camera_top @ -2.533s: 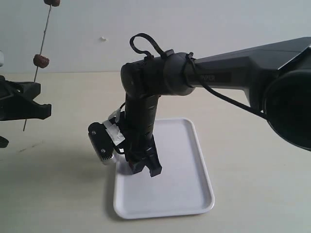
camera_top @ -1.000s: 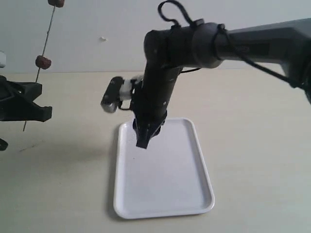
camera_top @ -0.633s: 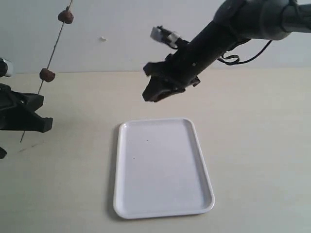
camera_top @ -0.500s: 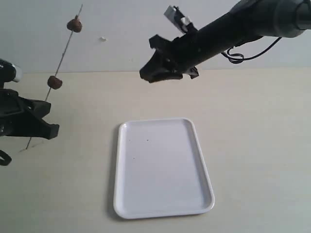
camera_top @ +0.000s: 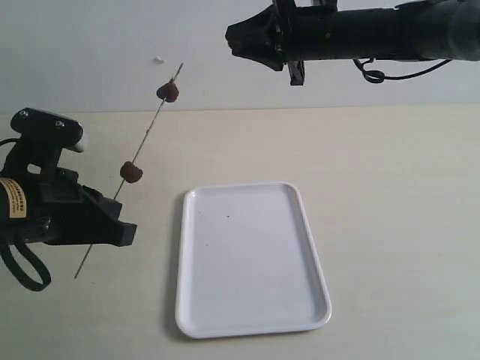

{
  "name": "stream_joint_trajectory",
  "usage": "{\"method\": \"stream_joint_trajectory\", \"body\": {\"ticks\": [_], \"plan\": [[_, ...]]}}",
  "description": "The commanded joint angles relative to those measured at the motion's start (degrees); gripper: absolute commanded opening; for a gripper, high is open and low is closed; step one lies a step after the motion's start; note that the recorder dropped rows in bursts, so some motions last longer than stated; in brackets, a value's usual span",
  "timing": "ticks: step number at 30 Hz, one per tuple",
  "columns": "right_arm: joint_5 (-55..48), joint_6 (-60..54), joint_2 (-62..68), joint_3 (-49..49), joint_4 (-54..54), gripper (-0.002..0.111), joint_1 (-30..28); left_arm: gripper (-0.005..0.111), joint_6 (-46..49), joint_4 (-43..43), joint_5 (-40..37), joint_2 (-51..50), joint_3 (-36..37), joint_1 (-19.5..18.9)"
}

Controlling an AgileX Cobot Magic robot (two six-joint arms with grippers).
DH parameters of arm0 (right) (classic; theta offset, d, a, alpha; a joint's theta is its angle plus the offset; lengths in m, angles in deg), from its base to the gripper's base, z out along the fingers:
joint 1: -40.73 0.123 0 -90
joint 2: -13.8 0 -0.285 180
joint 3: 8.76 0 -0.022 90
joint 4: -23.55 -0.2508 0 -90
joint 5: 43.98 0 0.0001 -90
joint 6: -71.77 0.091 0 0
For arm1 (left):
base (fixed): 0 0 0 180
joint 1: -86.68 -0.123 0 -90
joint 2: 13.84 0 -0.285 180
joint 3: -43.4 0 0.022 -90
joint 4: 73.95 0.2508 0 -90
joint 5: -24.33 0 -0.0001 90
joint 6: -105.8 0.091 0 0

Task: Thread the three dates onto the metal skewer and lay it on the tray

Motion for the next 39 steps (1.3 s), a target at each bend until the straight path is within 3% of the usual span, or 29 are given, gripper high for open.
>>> {"method": "stream_joint_trajectory", "body": {"ticks": [1, 6, 15, 39], "plan": [[-4.39, -1.07, 0.05, 0.03, -1.57, 0.029, -2.37, 0.000, -1.71, -0.37, 0.05, 0.43, -0.56, 1.98], [-6.21, -1.07, 0.05, 0.03, -1.20, 0.029, -3.55, 0.000, -1.71, -0.37, 0.44, 0.43, -1.56, 5.91], [-6.71, -1.63, 0.05, 0.03, -1.20, 0.029, -3.67, 0.000, -4.15, -0.37, -2.86, 0.43, -6.24, 9.68], [-8.92, -6.14, 0.05, 0.03, -3.11, 0.029, -3.63, 0.000, -5.34, -0.48, 2.09, -6.10, -10.04, 9.68]]}}
